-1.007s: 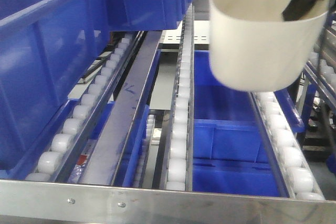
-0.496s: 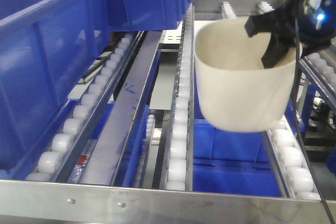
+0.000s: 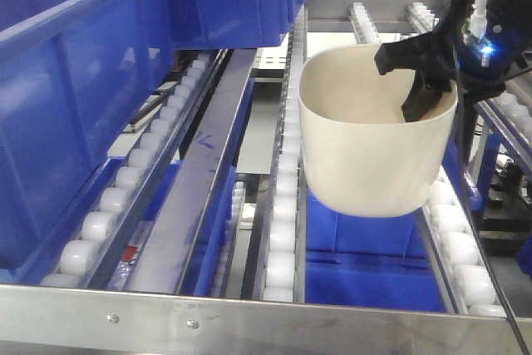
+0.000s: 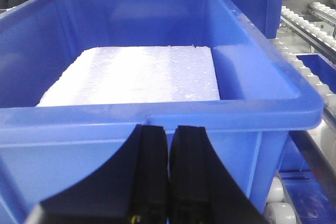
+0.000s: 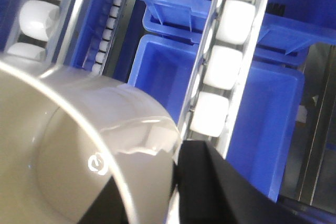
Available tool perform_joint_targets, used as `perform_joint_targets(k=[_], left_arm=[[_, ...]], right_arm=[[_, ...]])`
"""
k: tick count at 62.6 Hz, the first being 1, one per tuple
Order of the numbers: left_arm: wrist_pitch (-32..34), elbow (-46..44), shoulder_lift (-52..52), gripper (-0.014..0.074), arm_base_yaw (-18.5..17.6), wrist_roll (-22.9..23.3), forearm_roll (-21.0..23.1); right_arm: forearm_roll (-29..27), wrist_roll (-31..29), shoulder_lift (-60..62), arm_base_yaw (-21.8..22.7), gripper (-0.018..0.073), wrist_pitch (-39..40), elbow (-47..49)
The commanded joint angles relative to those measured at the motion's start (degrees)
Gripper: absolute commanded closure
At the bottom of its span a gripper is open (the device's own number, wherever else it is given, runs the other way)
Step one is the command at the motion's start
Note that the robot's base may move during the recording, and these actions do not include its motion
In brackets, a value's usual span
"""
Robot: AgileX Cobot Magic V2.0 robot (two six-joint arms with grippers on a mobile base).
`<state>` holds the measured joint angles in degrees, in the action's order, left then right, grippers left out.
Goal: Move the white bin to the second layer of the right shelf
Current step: 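Lower the held bin with the right gripper onto the roller shelf, then open the right gripper and release the bin rim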
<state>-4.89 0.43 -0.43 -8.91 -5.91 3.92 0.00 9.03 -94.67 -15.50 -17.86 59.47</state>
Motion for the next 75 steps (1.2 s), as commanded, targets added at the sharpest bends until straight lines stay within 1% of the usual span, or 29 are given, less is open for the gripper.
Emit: perform_joint_targets(k=[1, 29, 31, 34, 39, 40, 43, 45, 47, 50, 75], left_arm=[[4.89, 2.11, -0.8, 0.0512, -0.21, 0.2, 0.31], [4.89, 2.11, -0.8, 0.0512, -0.21, 0.2, 0.31], [4.89, 2.11, -0.8, 0.0512, -0.21, 0.2, 0.31], [4.89, 2.11, -0.8, 0.0512, -0.21, 0.2, 0.31], [4.89, 2.11, -0.8, 0.0512, -0.21, 0.2, 0.31], [4.89, 2.11, -0.8, 0.0512, -0.21, 0.2, 0.31], [4.89, 2.11, -0.8, 0.0512, -0.21, 0.2, 0.31], [4.89, 2.11, -0.8, 0.0512, -0.21, 0.2, 0.31], [4.89, 2.11, -0.8, 0.0512, -0.21, 0.2, 0.31], [4.89, 2.11, -0.8, 0.0512, -0.21, 0.2, 0.31], [4.89, 2.11, -0.8, 0.0512, -0.21, 0.2, 0.31]], right_arm=[[0.0, 0.08, 1.68, 0.06, 0.0502, 3.65, 2.11], [0.0, 0.08, 0.99, 0.06, 0.0494, 3.93, 2.11], [0.0, 0.08, 1.04, 0.06, 0.0473, 3.93, 2.11], [0.0, 0.08, 1.08, 0.06, 0.0416, 3.99, 2.11], [0.0, 0.08, 1.26, 0.06, 0.0274, 4.41, 2.11], [0.0, 0.08, 1.31, 0.06, 0.0232, 4.51, 2.11], [0.0, 0.08, 1.37, 0.06, 0.0144, 4.73, 2.11], [0.0, 0.08, 1.37, 0.06, 0.0097, 4.8, 2.11], [0.0, 0.08, 1.49, 0.06, 0.0073, 4.86, 2.11], [0.0, 0.08, 1.48, 0.06, 0.006, 4.9, 2.11], [0.0, 0.08, 4.93, 0.06, 0.006, 6.47, 2.11]])
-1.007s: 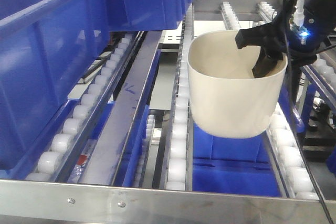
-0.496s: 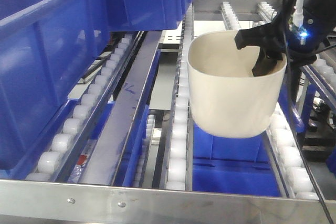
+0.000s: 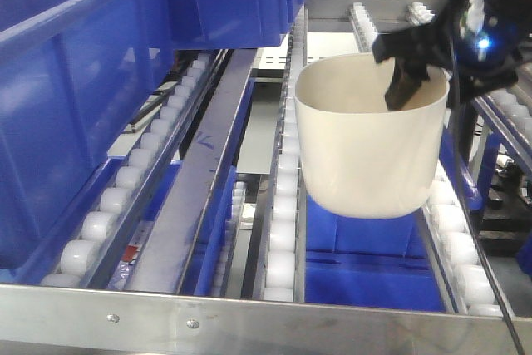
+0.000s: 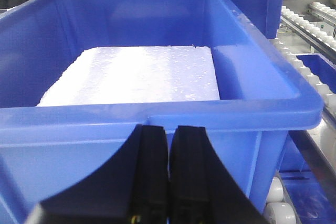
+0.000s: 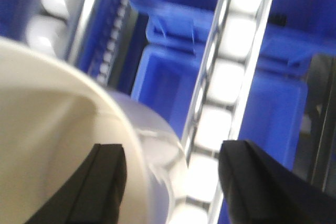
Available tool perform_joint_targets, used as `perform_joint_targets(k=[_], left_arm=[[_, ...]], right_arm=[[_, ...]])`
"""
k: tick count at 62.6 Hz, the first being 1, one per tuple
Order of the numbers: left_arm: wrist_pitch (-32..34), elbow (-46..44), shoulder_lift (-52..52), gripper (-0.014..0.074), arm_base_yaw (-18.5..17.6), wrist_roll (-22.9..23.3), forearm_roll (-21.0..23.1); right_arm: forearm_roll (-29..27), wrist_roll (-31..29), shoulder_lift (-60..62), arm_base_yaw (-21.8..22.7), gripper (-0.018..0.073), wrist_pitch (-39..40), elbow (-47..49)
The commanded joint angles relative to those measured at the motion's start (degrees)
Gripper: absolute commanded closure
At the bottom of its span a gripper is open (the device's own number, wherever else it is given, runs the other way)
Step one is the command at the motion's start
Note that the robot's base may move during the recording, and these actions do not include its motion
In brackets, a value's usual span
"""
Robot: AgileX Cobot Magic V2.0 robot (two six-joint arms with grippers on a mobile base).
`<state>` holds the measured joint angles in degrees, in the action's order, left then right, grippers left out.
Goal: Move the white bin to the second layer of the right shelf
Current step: 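Open the right gripper and release the bin rim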
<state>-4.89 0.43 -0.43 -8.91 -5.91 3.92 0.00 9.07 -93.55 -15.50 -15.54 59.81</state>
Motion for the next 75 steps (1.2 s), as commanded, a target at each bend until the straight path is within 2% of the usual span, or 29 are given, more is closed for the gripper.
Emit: perform_joint_targets(k=[1, 21, 24, 28, 33, 34, 37, 42, 61, 75], left_arm=[[4.89, 2.11, -0.8, 0.0512, -0.21, 0.2, 0.31], [4.89, 2.11, -0.8, 0.0512, -0.21, 0.2, 0.31], [4.89, 2.11, -0.8, 0.0512, -0.21, 0.2, 0.31], [4.89, 2.11, -0.8, 0.0512, -0.21, 0.2, 0.31], [4.89, 2.11, -0.8, 0.0512, -0.21, 0.2, 0.31], [4.89, 2.11, -0.8, 0.0512, -0.21, 0.2, 0.31], [4.89, 2.11, -0.8, 0.0512, -0.21, 0.2, 0.31], [4.89, 2.11, -0.8, 0.0512, -0.21, 0.2, 0.31], [4.89, 2.11, -0.8, 0.0512, -0.21, 0.2, 0.31], [4.89, 2.11, -0.8, 0.0512, -0.21, 0.2, 0.31]], right_arm=[[0.0, 0.04, 4.06, 0.06, 0.006, 4.15, 1.78], [0.0, 0.04, 12.37, 0.12, 0.008, 4.0, 1.78], [0.0, 0.04, 14.8, 0.12, 0.014, 3.94, 1.6], [0.0, 0.04, 18.07, 0.12, 0.0273, 4.25, 0.71], [0.0, 0.04, 23.14, 0.32, 0.052, 4.88, -1.5], [0.0, 0.04, 24.04, 0.32, 0.0529, 5.04, -1.95], [0.0, 0.04, 27.04, 0.38, 0.0487, 6.48, -3.84], [0.0, 0.04, 31.85, 0.43, 0.0512, 9.47, -7.82], [0.0, 0.04, 49.0, 0.61, 0.0509, 20.0, -26.6], [0.0, 0.04, 60.1, 5.28, 0.0508, 24.15, -38.68]])
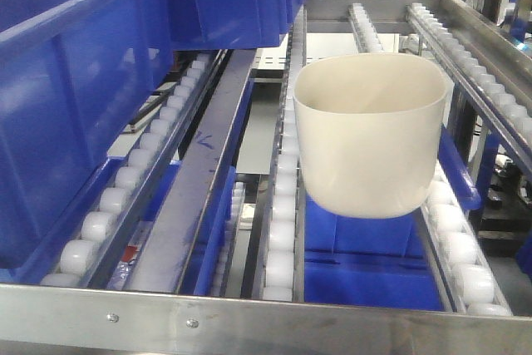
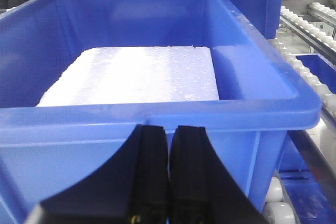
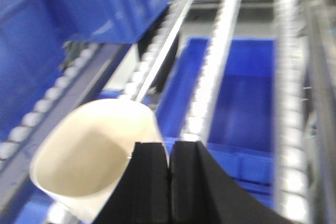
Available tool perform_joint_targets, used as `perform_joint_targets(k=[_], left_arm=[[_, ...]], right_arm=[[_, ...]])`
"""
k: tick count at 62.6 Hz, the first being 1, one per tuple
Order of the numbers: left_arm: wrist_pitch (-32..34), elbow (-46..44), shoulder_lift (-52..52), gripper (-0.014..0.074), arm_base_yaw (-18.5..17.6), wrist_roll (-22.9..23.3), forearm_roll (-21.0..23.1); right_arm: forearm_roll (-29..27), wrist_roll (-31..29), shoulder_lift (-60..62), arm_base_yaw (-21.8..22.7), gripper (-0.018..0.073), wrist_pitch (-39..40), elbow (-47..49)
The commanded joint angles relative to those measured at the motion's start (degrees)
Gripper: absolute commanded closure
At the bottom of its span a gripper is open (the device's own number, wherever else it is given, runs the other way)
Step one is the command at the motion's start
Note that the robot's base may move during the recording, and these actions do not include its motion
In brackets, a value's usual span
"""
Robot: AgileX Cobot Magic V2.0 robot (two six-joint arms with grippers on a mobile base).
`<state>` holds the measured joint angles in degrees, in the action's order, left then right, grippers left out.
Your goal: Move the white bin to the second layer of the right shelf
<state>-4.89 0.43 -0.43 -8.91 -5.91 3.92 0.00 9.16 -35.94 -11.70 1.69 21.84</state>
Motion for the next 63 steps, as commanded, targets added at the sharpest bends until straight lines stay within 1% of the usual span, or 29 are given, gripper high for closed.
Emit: perform_joint_targets(k=[1, 8, 52, 58, 63], left_arm=[[4.89, 2.11, -0.8, 0.0512, -0.21, 0.2, 0.31], [4.89, 2.11, -0.8, 0.0512, -0.21, 0.2, 0.31], [4.89, 2.11, -0.8, 0.0512, -0.21, 0.2, 0.31], [4.89, 2.11, -0.8, 0.0512, -0.21, 0.2, 0.31], [4.89, 2.11, -0.8, 0.0512, -0.21, 0.2, 0.31]], right_arm=[[0.0, -0.05, 3.0, 1.78, 0.0508, 7.16, -1.33], [0.0, -0.05, 4.36, 2.18, 0.0508, 7.37, -2.9], [0.0, -0.05, 5.46, 2.12, 0.0508, 6.46, -2.9], [1.22, -0.18, 9.53, 3.37, 0.0508, 3.61, -3.15], [1.62, -0.24, 13.17, 5.32, 0.0508, 2.12, -4.77]])
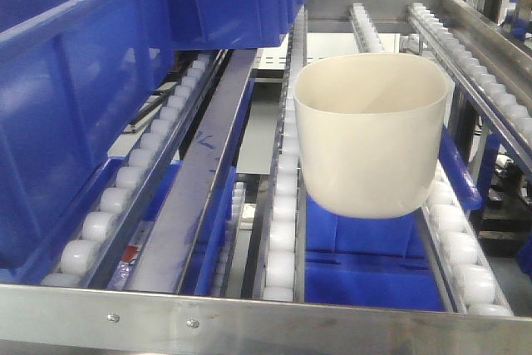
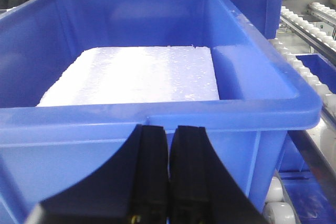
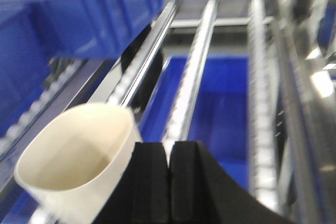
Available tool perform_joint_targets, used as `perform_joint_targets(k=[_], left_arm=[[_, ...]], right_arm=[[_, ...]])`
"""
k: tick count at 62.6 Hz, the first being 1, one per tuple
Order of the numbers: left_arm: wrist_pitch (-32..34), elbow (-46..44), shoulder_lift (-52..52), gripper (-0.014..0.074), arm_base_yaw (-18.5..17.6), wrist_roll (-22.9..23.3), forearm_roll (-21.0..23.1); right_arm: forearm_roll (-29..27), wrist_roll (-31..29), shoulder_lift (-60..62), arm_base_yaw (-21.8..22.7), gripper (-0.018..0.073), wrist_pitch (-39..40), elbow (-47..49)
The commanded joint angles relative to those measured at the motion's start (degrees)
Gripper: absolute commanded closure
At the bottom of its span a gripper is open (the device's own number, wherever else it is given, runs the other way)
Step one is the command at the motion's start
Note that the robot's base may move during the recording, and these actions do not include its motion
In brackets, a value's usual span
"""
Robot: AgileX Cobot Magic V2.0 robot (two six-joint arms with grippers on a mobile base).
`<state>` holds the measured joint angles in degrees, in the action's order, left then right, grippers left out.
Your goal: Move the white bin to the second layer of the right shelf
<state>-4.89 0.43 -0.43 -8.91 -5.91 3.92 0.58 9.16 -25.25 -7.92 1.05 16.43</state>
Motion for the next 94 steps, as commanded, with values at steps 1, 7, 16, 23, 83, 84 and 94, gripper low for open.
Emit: perform_joint_targets(k=[1, 7, 16, 23, 83, 84, 94], left_arm=[[4.89, 2.11, -0.8, 0.0512, -0.21, 0.2, 0.31], [4.89, 2.11, -0.8, 0.0512, -0.21, 0.2, 0.31], [4.89, 2.11, -0.8, 0.0512, -0.21, 0.2, 0.31], [4.89, 2.11, -0.8, 0.0512, -0.21, 0.2, 0.31], [4.89, 2.11, -0.8, 0.0512, -0.21, 0.2, 0.31], [4.89, 2.11, -0.8, 0.0512, -0.21, 0.2, 0.31], [4.89, 2.11, -0.8, 0.0512, -0.21, 0.2, 0.31]], right_arm=[[1.11, -0.24, 3.44, 1.89, 0.0508, 2.69, 0.0], [1.15, -0.24, 8.51, 4.63, 0.0508, 2.69, -4.23], [1.15, -0.24, 16.77, 7.86, 0.0508, 2.69, -11.26], [1.15, -0.24, 22.13, 8.7, 0.0508, 2.69, -15.8], [1.15, -0.24, 27.01, 8.75, 0.0508, -1.35, -17.21], [1.15, -0.24, 27.01, 8.75, 0.0508, -1.35, -17.21], [1.15, -0.24, 27.01, 8.75, 0.0508, -1.35, -17.21]])
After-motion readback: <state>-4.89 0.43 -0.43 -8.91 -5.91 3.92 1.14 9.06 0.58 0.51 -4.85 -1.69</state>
